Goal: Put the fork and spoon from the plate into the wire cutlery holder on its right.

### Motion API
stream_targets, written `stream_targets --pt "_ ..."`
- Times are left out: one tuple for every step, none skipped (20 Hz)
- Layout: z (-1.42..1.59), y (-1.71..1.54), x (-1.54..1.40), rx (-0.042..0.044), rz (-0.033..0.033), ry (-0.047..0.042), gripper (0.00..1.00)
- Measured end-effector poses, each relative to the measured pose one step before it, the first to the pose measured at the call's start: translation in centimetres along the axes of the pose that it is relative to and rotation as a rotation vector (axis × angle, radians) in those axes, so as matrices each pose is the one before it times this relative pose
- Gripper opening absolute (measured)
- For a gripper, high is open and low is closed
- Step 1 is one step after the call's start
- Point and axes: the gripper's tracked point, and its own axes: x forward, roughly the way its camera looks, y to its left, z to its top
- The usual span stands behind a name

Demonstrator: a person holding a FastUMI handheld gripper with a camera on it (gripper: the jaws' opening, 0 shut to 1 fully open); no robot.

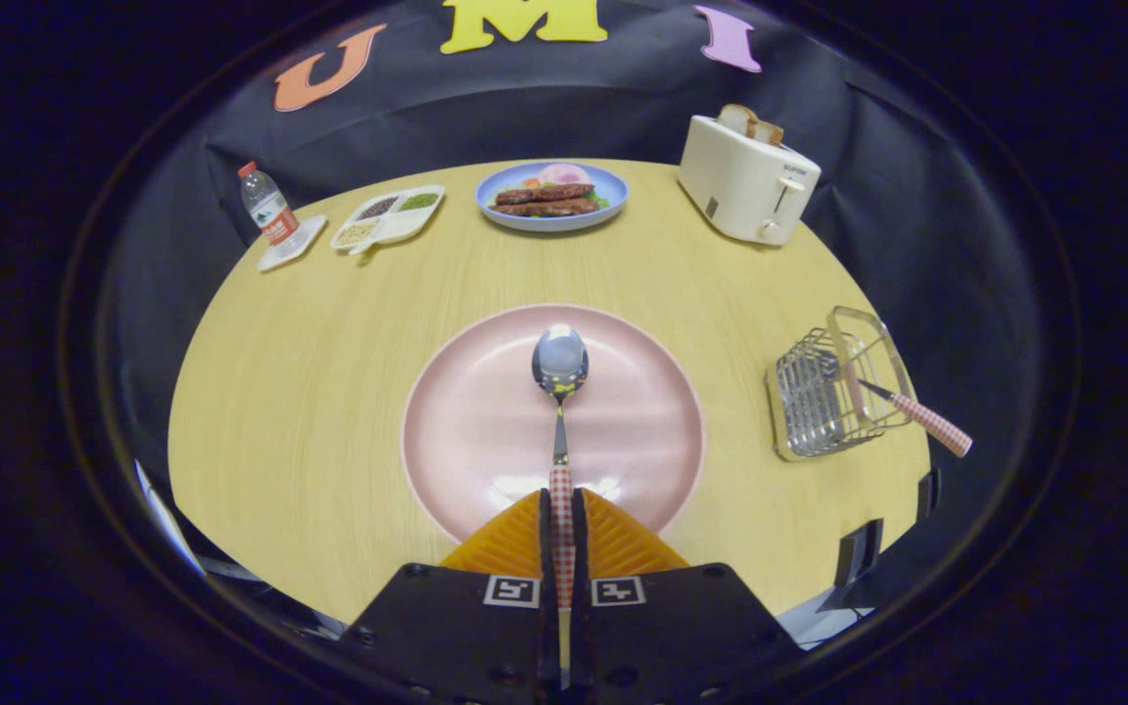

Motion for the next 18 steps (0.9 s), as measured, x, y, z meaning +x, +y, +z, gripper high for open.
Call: stream_targets --pt "0.415 -0.718 -0.632 -0.00250 0.00239 -0.00486 0.05" --pt "0.237 -0.766 -0.509 -0.00199 0.00184 0.00029 0.05" --pt "0.447 -0.844 -0.454 0.00212 -0.00125 -0.00251 0.05" --pt "0.233 -0.973 -0.438 0.00083 -0.00575 0.00274 0.05" --pt "0.303 -0.962 -0.553 0.00376 0.00037 0.00093 0.04" --pt "0.340 -0.863 -0.429 0.00404 -0.00015 -0.00049 0.05" --pt "0.459 -0.952 -0.461 0.00500 -0.00142 -0.00768 0.05" --pt "0.500 -1.068 -0.516 0.00709 -0.00182 -0.01218 0.05" --pt "0.362 -1.016 -0.492 -0.00202 -0.00326 -0.00470 0.05" --pt "0.157 -0.745 -0.449 -0.00032 0.00085 -0.00373 0.04" --pt "0.331 -0.762 -0.459 -0.00498 0.00263 -0.00184 0.05" --pt "0.265 -0.919 -0.450 -0.00883 -0.00185 -0.00315 0.05" --pt "0.438 -0.969 -0.537 -0.00986 -0.00303 -0.00559 0.04" --pt "0.371 -0.909 -0.511 -0.01046 -0.00175 -0.00369 0.04" --pt "0.263 -0.902 -0.643 -0.01153 0.00276 0.00142 0.04" --pt "0.345 -0.698 -0.619 -0.00626 0.00822 0.00086 0.04" --pt "0.288 -0.844 -0.677 -0.01318 0.00529 0.00346 0.04" --pt "0.268 -0.991 -0.516 -0.01836 -0.00062 0.00312 0.04"
